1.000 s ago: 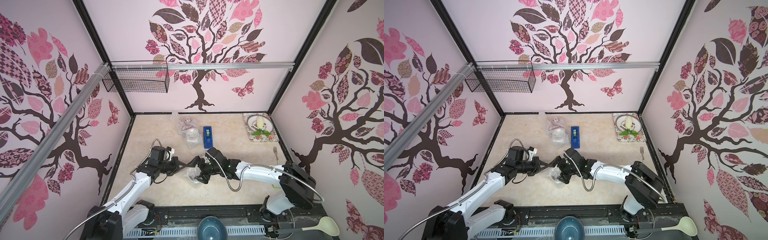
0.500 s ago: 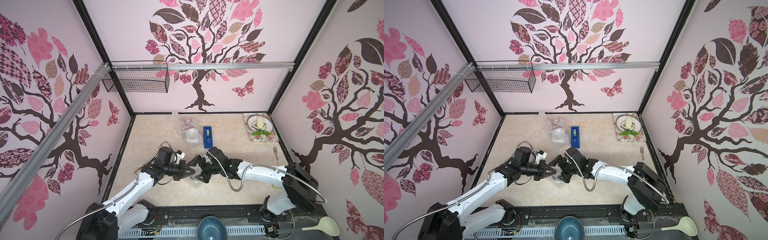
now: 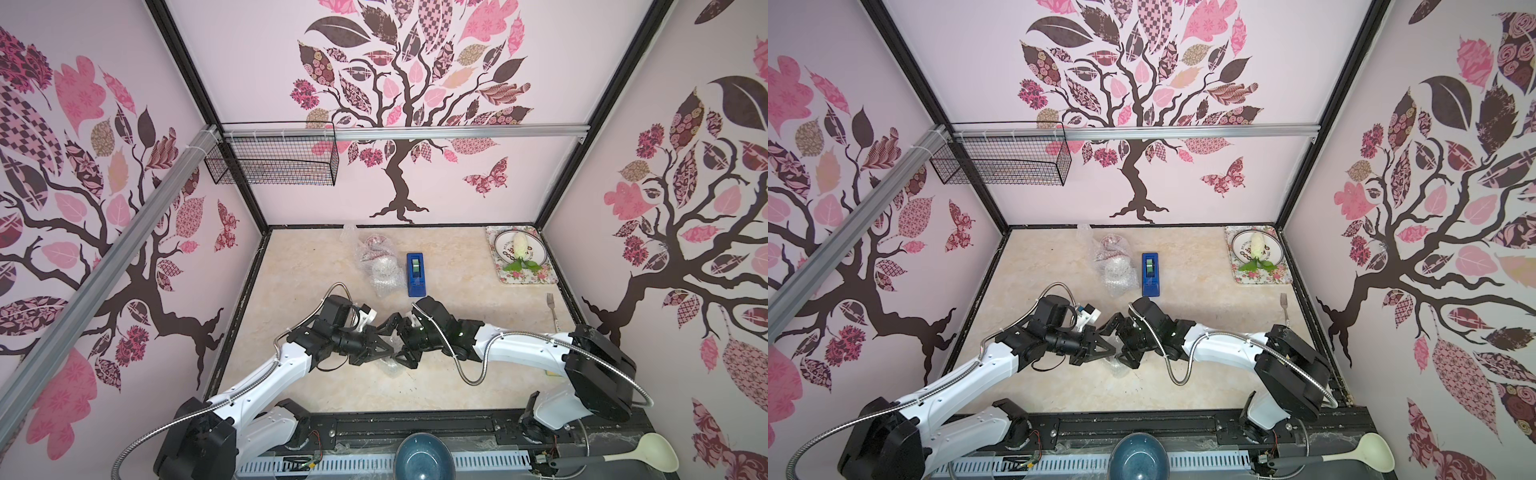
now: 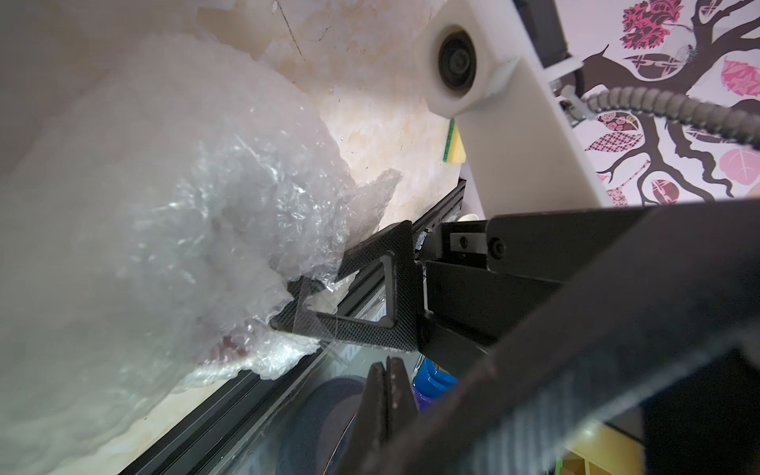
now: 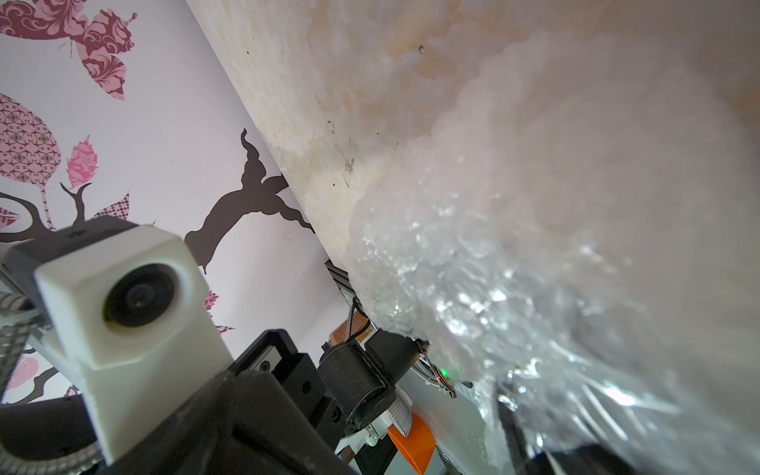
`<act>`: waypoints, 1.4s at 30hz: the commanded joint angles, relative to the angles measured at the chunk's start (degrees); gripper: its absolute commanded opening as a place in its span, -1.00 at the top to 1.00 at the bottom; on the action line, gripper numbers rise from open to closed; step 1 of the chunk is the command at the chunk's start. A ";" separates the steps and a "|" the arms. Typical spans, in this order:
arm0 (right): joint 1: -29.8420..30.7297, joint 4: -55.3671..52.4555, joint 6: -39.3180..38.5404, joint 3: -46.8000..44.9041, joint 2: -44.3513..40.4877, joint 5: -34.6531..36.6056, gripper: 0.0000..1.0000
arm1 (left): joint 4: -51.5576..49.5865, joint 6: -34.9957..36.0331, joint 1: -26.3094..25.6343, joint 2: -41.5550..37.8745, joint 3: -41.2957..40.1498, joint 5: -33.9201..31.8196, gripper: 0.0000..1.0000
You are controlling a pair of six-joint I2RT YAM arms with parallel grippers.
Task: Wrap mugs in bubble wrap
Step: Stick the tape on the bubble wrap.
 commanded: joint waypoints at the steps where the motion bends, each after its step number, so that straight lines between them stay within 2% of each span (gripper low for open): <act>1: 0.79 -0.56 12.68 -1.77 -0.72 2.90 -0.99 | -0.51 2.39 -0.21 0.13 -0.09 -1.47 1.00; 3: 0.79 -0.58 12.75 -2.10 -1.05 3.19 -1.00 | 2.08 0.67 -0.19 0.02 -1.26 -1.31 1.00; 5: 0.79 -0.51 12.71 -2.46 -1.27 3.12 -0.99 | 8.75 -3.03 -0.21 1.20 -2.74 0.21 1.00; 12: 0.79 -0.42 11.77 -2.32 -1.16 2.64 -0.99 | 3.98 3.65 -0.59 5.07 -2.29 5.09 0.88; 15: 0.79 -0.01 11.91 -2.84 -1.28 2.66 -0.99 | 3.34 4.86 -0.64 5.08 -2.45 4.29 0.80; 18: 0.76 -0.17 11.67 -2.53 -1.19 2.66 -0.99 | 3.01 5.52 -0.85 7.02 -2.43 3.94 0.79; 23: 0.76 0.17 11.56 -2.18 -0.67 2.33 -0.99 | 0.62 8.48 -4.06 9.55 -2.91 2.59 0.78; 34: 0.79 0.22 11.41 -1.25 0.08 2.22 -0.99 | -2.74 9.70 -6.13 9.90 -2.73 -0.41 0.82; 42: 0.79 0.17 11.56 -1.15 0.21 2.40 -0.99 | -14.22 14.67 -6.33 11.15 1.35 -7.05 0.82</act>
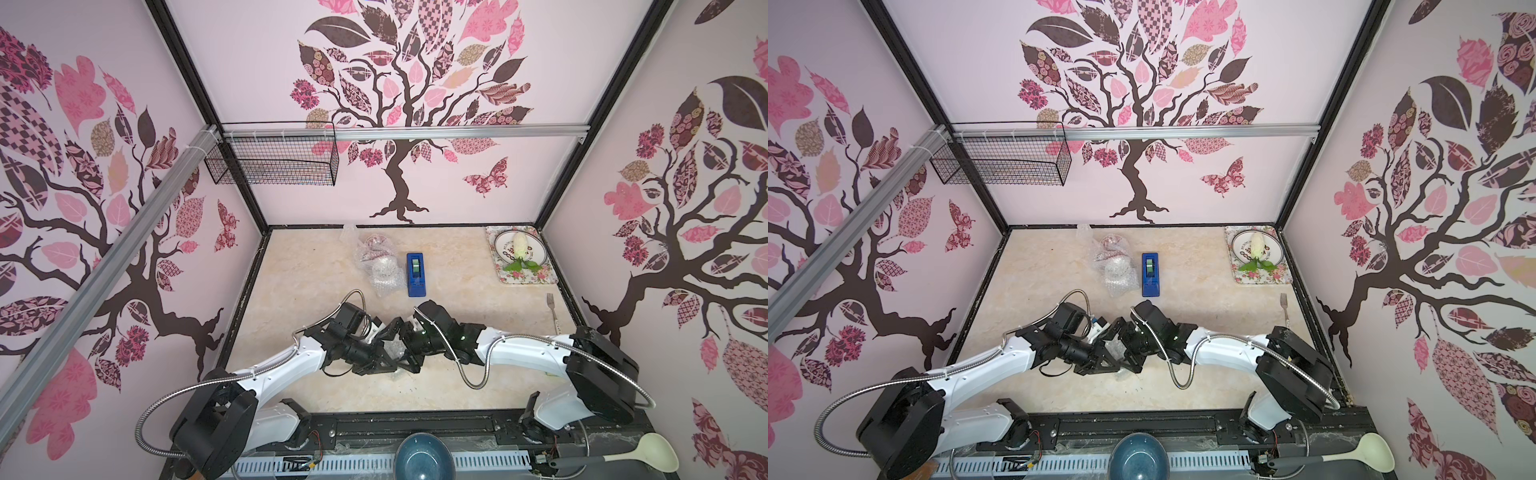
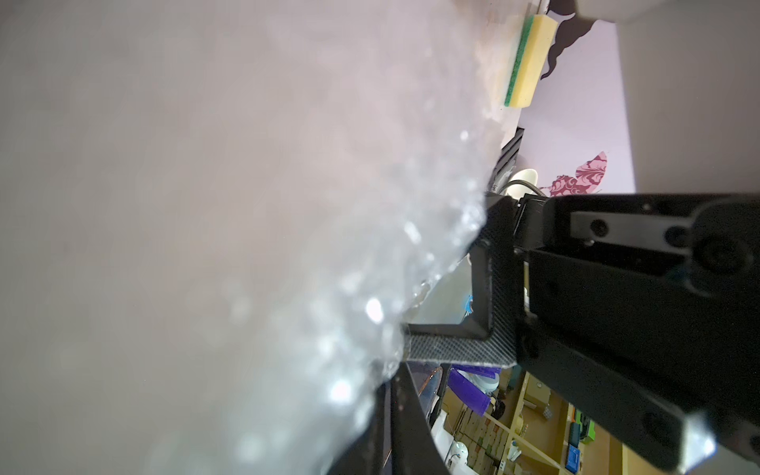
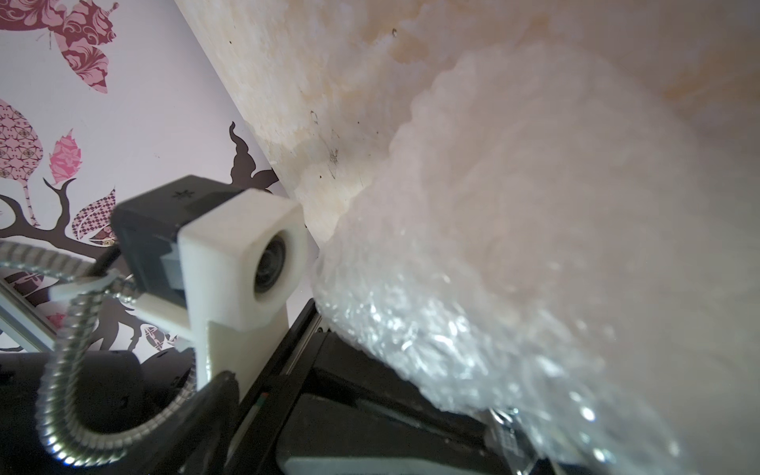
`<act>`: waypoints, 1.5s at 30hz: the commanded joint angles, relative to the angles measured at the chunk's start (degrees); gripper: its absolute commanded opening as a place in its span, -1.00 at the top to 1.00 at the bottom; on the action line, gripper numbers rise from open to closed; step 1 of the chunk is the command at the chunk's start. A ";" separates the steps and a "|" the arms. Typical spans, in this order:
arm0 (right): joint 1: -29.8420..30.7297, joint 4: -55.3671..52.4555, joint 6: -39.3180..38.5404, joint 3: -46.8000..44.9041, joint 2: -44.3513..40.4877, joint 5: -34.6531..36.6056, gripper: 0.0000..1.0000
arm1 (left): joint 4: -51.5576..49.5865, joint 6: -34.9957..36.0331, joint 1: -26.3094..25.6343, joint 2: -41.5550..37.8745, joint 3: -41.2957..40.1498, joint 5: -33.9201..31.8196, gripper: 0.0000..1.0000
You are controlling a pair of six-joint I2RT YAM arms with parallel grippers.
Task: Wrap mugs in bubble wrap
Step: Stick the tape on the bubble wrap.
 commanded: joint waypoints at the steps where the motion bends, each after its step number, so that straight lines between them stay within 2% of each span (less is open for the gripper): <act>1: 0.41 -0.37 10.90 1.01 1.13 3.08 -0.99 | -11.00 4.25 -1.67 1.86 1.68 -7.04 0.82; 4: 0.42 -1.41 10.76 1.38 1.04 3.47 -0.99 | -14.81 4.93 -3.69 1.27 4.24 -12.03 0.82; 7: 0.41 -0.99 11.23 1.16 0.73 4.27 -0.99 | -16.82 4.31 -4.70 2.26 5.57 -14.31 0.81; 10: 0.42 -1.15 11.19 1.40 0.86 4.16 -0.99 | -16.00 2.83 -4.79 1.24 5.51 -14.15 0.82; 16: 0.46 -1.11 11.06 1.57 1.04 3.95 -0.99 | -14.32 -1.33 -4.72 -6.91 9.79 -13.05 0.82; 19: 0.41 -0.54 10.79 1.22 0.74 3.95 -0.99 | -14.01 -2.16 -4.24 -8.95 9.60 -13.26 0.95; 24: 0.41 -1.23 8.15 0.93 -0.01 4.04 -0.99 | -17.49 -2.75 1.53 -12.61 8.06 -15.14 1.00; 29: 0.41 -8.20 5.30 3.00 -0.21 2.82 -0.99 | -18.97 -2.16 8.30 -13.36 11.15 -21.21 1.00; 31: 0.34 -12.64 3.14 4.86 -0.34 2.56 -0.99 | -18.76 -0.89 11.14 -11.83 13.49 -23.39 0.95; 33: 0.37 -14.31 2.14 5.39 -0.76 2.91 -0.99 | -16.38 1.05 13.88 -10.11 14.87 -23.86 0.78; 34: 0.33 -14.56 1.90 5.22 -1.05 3.08 -0.99 | -15.13 2.59 15.19 -8.41 15.75 -22.80 0.65; 37: 0.24 -14.30 1.98 4.40 -1.48 2.99 -0.99 | -14.54 9.86 18.52 -1.77 19.56 -14.99 0.53; 41: -0.28 -15.72 0.20 4.56 -1.66 2.63 -0.99 | -18.68 19.77 18.71 5.34 22.80 -6.91 0.42; 43: -0.55 -16.08 -0.51 4.65 -1.83 2.50 -0.99 | -19.17 22.06 18.57 7.66 21.77 -4.11 0.38; 45: -0.55 -16.01 -0.83 4.65 -1.90 2.55 -0.99 | -18.62 22.74 18.05 8.59 20.94 -4.08 0.38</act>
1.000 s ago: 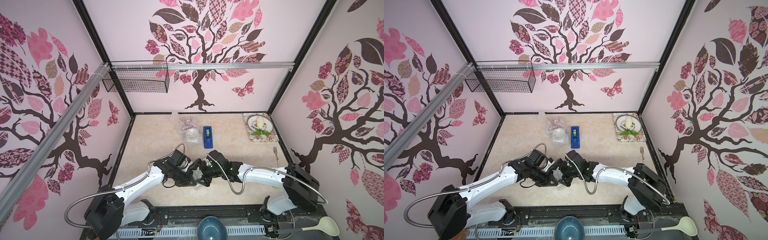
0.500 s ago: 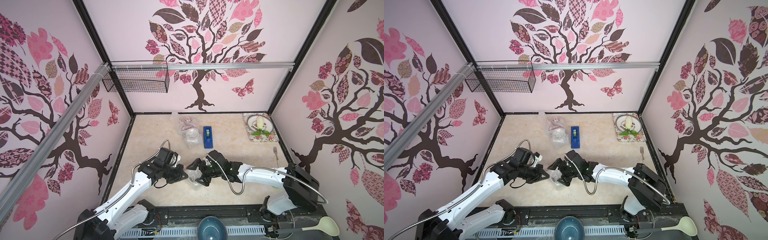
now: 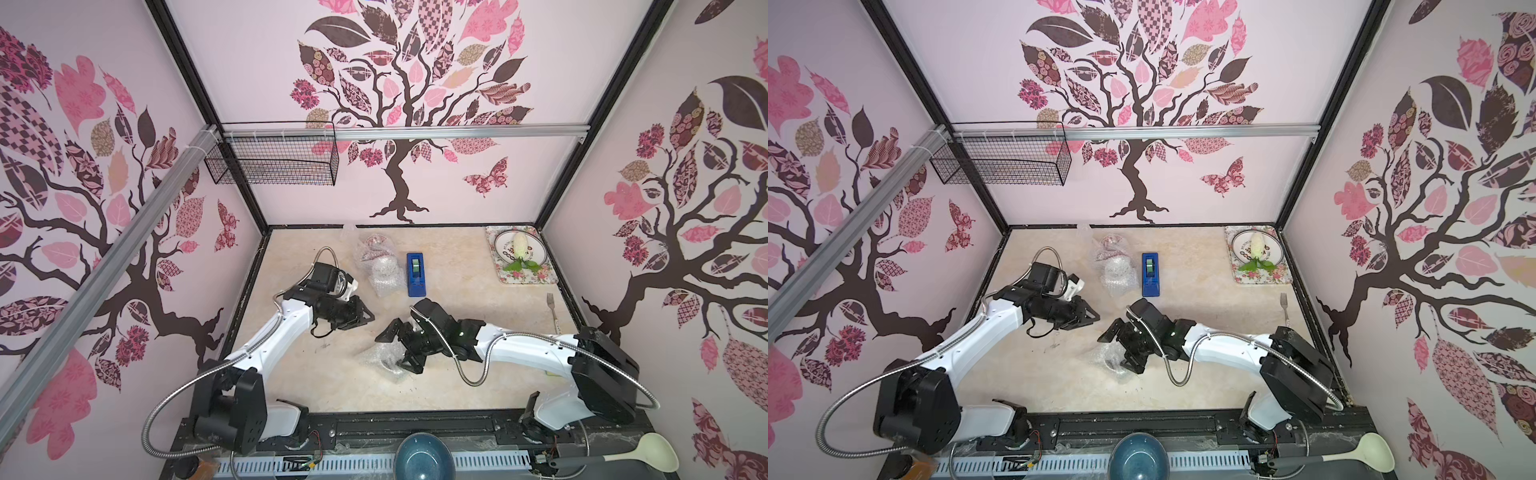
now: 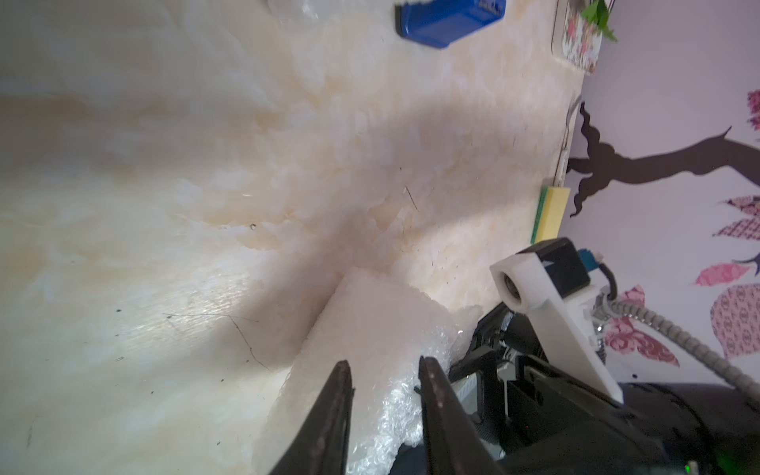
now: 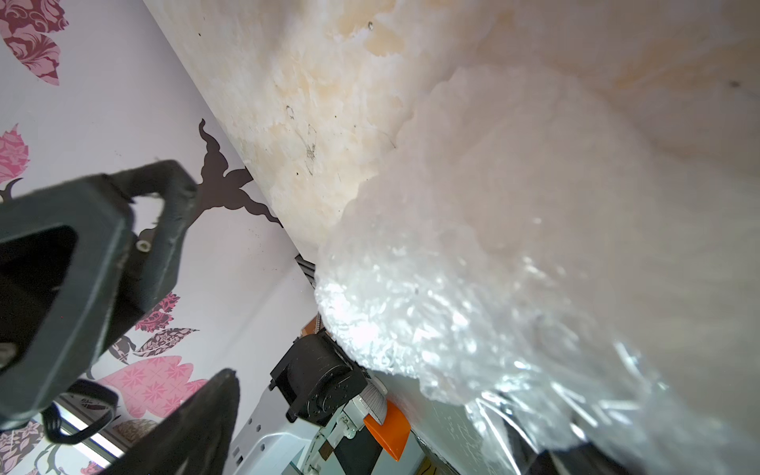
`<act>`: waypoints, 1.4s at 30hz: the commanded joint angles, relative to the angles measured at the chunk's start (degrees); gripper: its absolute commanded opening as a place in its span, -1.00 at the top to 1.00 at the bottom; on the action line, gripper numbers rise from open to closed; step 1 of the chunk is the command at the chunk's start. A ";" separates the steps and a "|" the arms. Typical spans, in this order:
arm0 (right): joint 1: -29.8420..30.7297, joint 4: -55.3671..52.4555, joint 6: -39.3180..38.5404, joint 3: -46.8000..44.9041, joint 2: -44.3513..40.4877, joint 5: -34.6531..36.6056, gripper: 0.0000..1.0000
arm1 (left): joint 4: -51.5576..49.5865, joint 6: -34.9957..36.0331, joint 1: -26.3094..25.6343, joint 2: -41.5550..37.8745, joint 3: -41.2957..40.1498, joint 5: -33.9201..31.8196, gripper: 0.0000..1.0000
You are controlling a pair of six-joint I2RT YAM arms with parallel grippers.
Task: Wrap mugs in bubble wrap
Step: Stick the tape on the bubble wrap.
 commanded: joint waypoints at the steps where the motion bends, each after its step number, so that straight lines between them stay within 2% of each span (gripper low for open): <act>1: -0.51 -5.29 2.51 0.55 -1.32 1.55 -1.00 | -0.38 6.07 -0.80 0.56 0.19 5.06 0.37; 9: -0.70 -6.60 0.65 2.89 0.01 1.10 -0.99 | -0.70 7.40 -6.15 1.78 -0.71 4.38 0.37; 17: -0.66 -6.51 0.13 4.05 0.53 0.92 -1.00 | -5.61 6.88 -8.65 5.44 -1.27 -2.60 0.44; 25: -0.66 -6.89 -0.41 5.37 1.60 0.84 -1.00 | -5.21 5.60 -9.24 3.81 -3.45 0.95 0.47; 32: -0.79 -7.56 -1.36 7.08 2.92 0.72 -0.99 | -8.80 5.18 -11.25 6.89 -3.87 -0.97 0.56; 39: -0.88 -7.31 -1.38 7.40 3.10 1.21 -1.00 | -9.81 3.55 -15.93 8.21 -3.85 -6.92 0.59; 42: -0.84 -6.70 -1.27 7.29 3.23 1.27 -0.99 | -9.39 2.70 -17.44 9.31 -3.89 -9.78 0.71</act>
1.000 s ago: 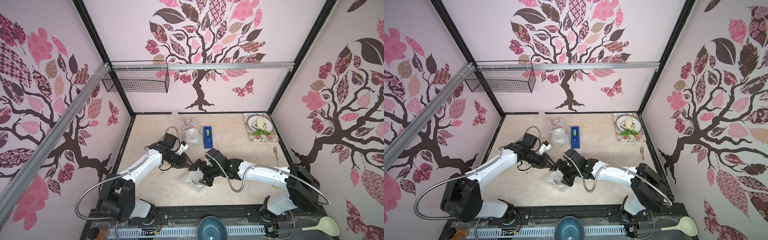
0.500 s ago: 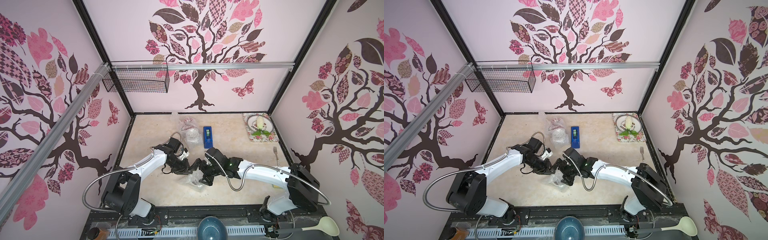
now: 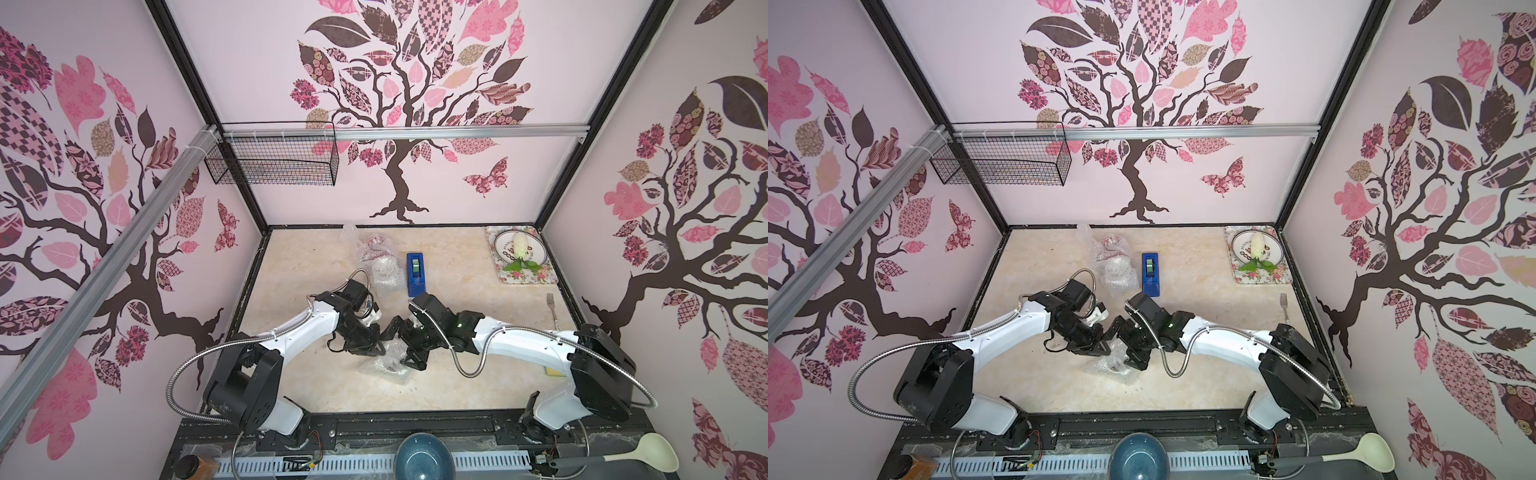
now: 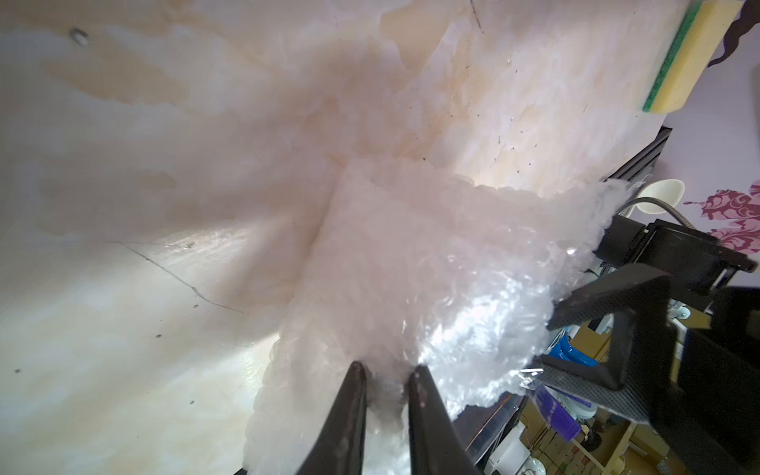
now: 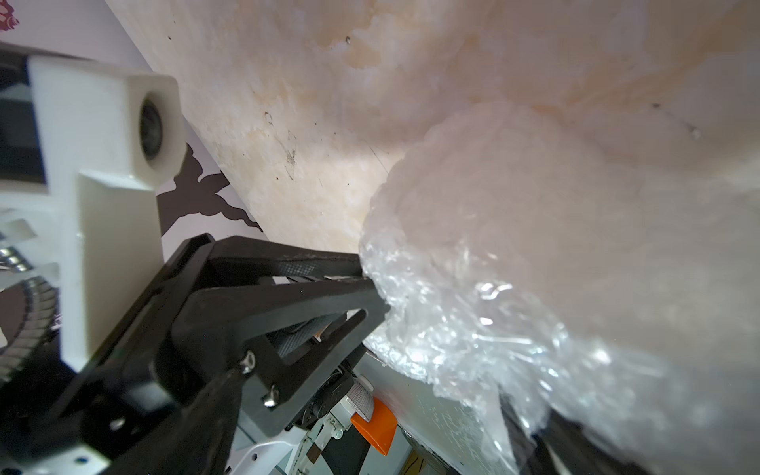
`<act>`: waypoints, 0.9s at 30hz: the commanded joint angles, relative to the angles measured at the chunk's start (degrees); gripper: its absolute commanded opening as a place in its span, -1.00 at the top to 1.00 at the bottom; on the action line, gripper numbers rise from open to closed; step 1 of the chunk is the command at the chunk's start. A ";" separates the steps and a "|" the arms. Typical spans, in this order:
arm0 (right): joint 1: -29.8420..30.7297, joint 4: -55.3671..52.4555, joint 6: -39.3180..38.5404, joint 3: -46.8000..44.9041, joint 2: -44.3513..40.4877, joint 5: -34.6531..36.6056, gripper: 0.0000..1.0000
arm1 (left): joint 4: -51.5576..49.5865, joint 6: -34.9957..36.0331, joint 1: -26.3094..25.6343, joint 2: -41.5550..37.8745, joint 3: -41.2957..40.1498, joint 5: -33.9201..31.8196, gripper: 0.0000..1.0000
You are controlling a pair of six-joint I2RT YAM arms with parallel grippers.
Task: Wrap mugs in bubble wrap
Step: Stick the tape on the bubble wrap.
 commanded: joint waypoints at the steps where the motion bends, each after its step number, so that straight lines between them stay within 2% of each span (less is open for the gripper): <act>1: -0.01 1.66 1.89 2.45 1.72 2.65 -0.99 | -2.99 -0.84 -4.66 3.68 -1.70 -6.10 0.73; 7: 0.00 1.21 1.46 2.10 1.11 3.00 -0.99 | -0.88 -3.71 -7.44 4.86 -1.50 -8.72 1.00; 11: 0.12 -2.01 1.74 2.63 0.16 3.24 -0.99 | -2.38 -4.37 -7.54 3.66 0.57 -13.57 1.00; 15: 0.34 -1.47 6.14 1.46 -1.95 2.83 -0.99 | -2.62 -7.28 -7.58 2.41 3.45 -16.73 1.00; 27: 3.04 0.25 19.19 -0.04 -5.65 5.59 -0.99 | -1.22 -13.08 -7.53 1.65 7.16 -18.37 1.00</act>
